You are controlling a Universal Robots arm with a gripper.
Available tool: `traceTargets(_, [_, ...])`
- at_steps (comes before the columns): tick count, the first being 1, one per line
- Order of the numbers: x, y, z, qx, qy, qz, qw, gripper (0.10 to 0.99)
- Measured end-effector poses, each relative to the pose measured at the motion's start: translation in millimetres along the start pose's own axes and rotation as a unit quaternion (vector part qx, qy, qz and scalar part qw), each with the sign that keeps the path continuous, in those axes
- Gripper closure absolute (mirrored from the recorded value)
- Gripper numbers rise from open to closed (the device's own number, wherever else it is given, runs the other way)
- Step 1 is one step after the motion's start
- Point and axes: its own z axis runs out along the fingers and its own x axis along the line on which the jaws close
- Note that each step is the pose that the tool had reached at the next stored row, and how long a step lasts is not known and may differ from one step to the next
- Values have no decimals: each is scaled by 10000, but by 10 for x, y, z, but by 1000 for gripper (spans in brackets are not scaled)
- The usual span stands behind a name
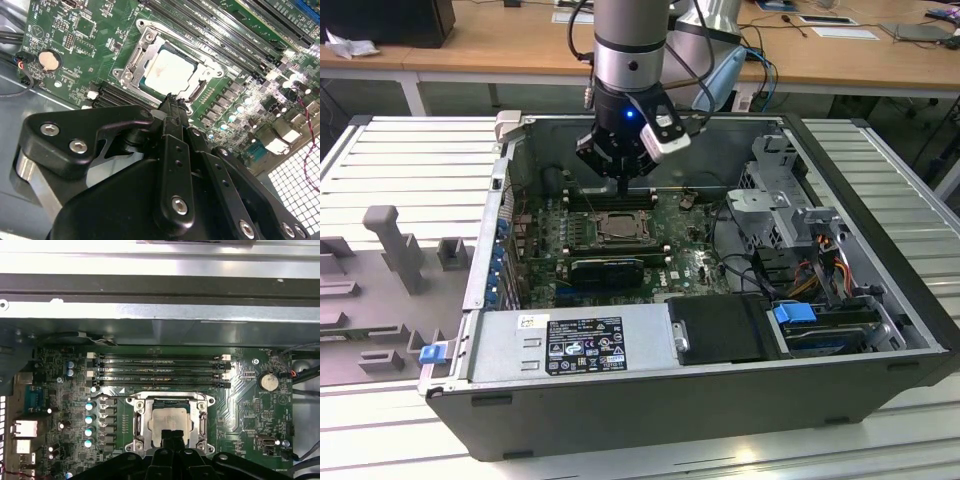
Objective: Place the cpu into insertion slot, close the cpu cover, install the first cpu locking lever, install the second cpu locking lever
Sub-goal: 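Install the first cpu locking lever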
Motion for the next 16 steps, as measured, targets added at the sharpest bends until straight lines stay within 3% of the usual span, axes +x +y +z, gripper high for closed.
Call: traceTargets(16, [10,-4,0,-2,-75,-213,9997,980])
